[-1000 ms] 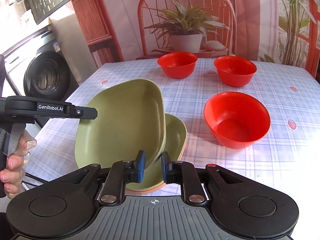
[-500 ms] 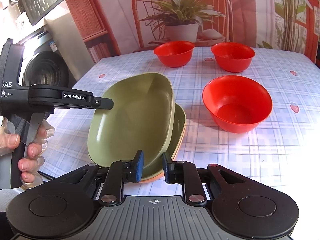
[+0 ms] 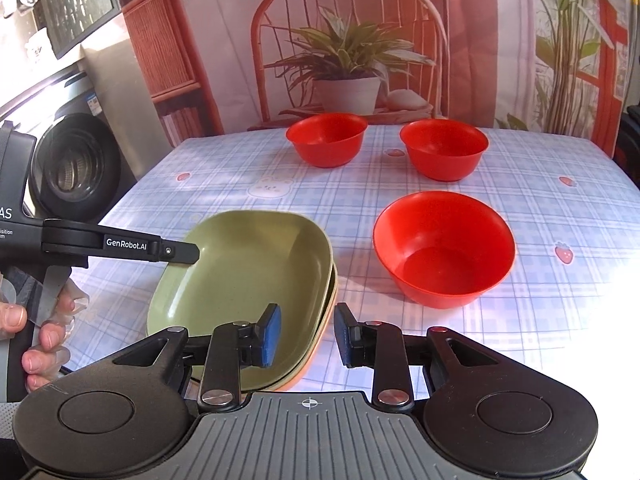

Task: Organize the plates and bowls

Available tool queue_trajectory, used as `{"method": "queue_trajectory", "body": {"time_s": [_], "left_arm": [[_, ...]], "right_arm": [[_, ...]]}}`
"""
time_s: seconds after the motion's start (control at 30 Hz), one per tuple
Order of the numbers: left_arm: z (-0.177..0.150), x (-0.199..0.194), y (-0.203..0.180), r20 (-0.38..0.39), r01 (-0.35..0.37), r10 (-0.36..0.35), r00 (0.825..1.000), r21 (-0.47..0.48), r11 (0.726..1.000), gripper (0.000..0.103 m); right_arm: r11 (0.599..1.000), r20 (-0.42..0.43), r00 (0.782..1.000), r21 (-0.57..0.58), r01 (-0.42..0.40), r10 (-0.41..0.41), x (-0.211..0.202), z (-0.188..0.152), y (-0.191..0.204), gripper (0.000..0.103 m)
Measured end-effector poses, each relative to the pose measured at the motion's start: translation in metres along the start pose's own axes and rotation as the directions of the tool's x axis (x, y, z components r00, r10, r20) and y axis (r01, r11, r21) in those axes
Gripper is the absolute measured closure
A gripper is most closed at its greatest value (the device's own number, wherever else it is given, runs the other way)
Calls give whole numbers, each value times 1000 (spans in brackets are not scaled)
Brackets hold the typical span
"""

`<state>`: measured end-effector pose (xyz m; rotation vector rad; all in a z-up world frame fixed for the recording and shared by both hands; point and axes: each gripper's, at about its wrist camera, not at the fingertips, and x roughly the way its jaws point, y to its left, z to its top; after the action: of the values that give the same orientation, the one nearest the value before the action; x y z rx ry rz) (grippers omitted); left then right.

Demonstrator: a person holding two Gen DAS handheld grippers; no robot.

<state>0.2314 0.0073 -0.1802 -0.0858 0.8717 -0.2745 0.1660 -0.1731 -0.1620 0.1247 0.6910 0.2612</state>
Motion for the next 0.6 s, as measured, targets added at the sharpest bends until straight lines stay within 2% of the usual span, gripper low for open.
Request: {"method": "queue_trajectory", "body": {"time_s": [0.3, 0.6], "left_arm": [[3, -2, 1, 14, 10, -9, 1000, -14, 1000, 88], [4, 5, -1, 14, 8, -8, 1000, -4, 1000, 85]], "right_arm": [[998, 1, 999, -58, 32, -32, 31, 4, -2, 96], [997, -4, 1000, -70, 22, -22, 33, 1, -3, 96]]}}
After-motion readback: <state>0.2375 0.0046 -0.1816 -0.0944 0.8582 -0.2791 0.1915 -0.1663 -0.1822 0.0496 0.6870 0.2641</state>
